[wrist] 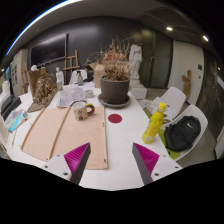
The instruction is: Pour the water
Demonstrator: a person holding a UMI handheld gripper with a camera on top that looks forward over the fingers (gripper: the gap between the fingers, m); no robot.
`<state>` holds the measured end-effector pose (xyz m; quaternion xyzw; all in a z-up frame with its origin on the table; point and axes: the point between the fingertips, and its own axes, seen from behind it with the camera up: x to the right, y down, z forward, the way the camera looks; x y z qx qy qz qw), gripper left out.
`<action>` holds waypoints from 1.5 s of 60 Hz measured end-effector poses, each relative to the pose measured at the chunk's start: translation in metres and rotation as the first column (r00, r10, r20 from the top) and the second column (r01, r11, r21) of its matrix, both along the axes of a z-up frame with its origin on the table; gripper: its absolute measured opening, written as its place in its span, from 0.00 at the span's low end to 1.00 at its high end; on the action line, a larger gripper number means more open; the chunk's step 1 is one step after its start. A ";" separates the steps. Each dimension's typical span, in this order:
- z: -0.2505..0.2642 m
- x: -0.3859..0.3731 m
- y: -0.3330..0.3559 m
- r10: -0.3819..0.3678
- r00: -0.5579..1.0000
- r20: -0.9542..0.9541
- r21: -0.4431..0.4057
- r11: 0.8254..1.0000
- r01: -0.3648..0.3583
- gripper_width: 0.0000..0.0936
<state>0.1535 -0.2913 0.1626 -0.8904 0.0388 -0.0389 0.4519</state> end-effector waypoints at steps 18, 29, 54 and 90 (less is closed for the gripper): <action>-0.071 0.182 0.055 -0.110 0.993 -0.033 0.084 0.990 0.112 0.92; -0.096 0.211 0.119 -0.057 0.998 -0.040 0.143 0.988 0.062 0.91; -0.111 0.222 0.177 -0.083 0.996 -0.022 0.222 0.971 0.086 0.36; 0.039 0.150 0.266 -0.080 0.791 0.607 0.193 0.980 -0.049 0.33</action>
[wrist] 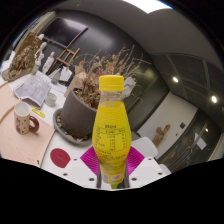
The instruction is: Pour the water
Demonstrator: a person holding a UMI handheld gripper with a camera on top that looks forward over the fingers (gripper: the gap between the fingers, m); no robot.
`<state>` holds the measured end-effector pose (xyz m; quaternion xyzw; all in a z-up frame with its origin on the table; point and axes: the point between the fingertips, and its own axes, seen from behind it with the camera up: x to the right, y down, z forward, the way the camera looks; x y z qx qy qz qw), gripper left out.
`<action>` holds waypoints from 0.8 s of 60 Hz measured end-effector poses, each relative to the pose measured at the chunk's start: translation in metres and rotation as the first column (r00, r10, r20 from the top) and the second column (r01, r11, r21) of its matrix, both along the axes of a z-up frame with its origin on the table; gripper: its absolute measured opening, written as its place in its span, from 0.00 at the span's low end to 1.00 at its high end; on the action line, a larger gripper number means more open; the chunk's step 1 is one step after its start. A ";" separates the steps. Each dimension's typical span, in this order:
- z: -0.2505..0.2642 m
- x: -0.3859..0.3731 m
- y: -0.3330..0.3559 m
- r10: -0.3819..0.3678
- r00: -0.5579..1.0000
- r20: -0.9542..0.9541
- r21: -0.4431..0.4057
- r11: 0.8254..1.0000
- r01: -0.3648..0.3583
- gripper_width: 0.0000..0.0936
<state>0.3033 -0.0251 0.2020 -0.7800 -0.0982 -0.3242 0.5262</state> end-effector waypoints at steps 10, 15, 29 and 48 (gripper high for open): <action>0.023 -0.059 0.053 0.066 0.917 0.393 -0.089 0.995 -0.034 0.33; 0.021 -0.088 0.077 0.124 0.816 0.564 -0.145 0.988 -0.049 0.33; 0.000 -0.150 0.120 0.263 0.438 0.860 -0.272 0.961 -0.043 0.33; -0.021 -0.176 0.136 0.360 0.214 0.908 -0.360 0.932 -0.041 0.33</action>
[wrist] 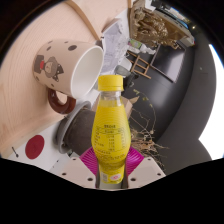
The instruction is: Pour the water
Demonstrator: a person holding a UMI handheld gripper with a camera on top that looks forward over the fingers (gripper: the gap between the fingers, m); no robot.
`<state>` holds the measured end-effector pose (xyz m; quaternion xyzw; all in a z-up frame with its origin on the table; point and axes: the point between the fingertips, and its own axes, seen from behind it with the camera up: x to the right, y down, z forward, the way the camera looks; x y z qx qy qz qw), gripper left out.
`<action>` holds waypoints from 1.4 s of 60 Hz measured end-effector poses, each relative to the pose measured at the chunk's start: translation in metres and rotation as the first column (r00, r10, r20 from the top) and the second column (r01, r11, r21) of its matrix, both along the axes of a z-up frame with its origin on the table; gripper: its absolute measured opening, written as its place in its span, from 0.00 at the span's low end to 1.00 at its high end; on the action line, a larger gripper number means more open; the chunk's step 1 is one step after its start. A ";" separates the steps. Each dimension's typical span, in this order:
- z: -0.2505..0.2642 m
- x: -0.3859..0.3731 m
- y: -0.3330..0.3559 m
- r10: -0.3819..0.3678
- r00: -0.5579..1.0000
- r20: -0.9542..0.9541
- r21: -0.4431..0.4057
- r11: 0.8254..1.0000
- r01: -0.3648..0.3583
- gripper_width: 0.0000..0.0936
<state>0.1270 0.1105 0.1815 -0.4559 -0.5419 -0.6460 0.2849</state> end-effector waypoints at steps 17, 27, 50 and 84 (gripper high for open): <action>0.032 0.025 -0.019 -0.042 0.812 -0.582 0.071 0.992 0.102 0.33; 0.034 0.062 -0.032 -0.027 0.394 -0.919 0.058 0.977 0.203 0.34; -0.081 0.092 -0.036 -0.086 -0.327 -0.941 -0.143 0.978 0.153 0.34; -0.121 0.084 -0.052 -0.092 -0.500 -0.861 -0.185 0.973 0.140 0.92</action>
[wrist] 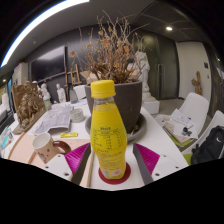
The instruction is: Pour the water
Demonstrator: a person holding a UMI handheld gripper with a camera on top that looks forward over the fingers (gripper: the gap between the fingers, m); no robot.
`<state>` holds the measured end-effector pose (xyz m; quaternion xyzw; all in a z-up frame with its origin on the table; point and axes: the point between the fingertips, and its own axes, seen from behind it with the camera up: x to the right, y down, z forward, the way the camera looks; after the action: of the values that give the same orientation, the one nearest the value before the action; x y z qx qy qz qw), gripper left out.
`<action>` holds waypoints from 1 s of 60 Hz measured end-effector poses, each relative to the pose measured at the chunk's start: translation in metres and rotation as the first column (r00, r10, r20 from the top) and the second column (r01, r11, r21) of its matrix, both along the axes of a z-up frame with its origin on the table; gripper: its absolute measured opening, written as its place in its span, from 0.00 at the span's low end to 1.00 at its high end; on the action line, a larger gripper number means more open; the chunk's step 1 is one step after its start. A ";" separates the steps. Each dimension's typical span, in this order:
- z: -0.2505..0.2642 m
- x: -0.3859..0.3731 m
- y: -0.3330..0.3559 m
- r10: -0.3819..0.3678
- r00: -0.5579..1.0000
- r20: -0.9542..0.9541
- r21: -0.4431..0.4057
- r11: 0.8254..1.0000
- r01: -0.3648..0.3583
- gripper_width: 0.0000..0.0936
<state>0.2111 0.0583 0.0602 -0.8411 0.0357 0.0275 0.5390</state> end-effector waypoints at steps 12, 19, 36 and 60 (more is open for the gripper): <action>0.045 -0.007 -0.059 -0.090 0.996 0.019 -0.046 0.995 0.091 0.92; 0.084 -0.034 -0.124 -0.136 0.990 0.042 -0.093 0.986 0.139 0.92; 0.153 -0.135 -0.298 -0.137 0.984 0.114 -0.163 0.974 0.155 0.93; 0.184 -0.204 -0.392 -0.117 0.981 0.156 -0.138 0.981 0.139 0.92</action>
<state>0.0067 -0.3341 0.2441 -0.8746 0.0521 -0.0721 0.4767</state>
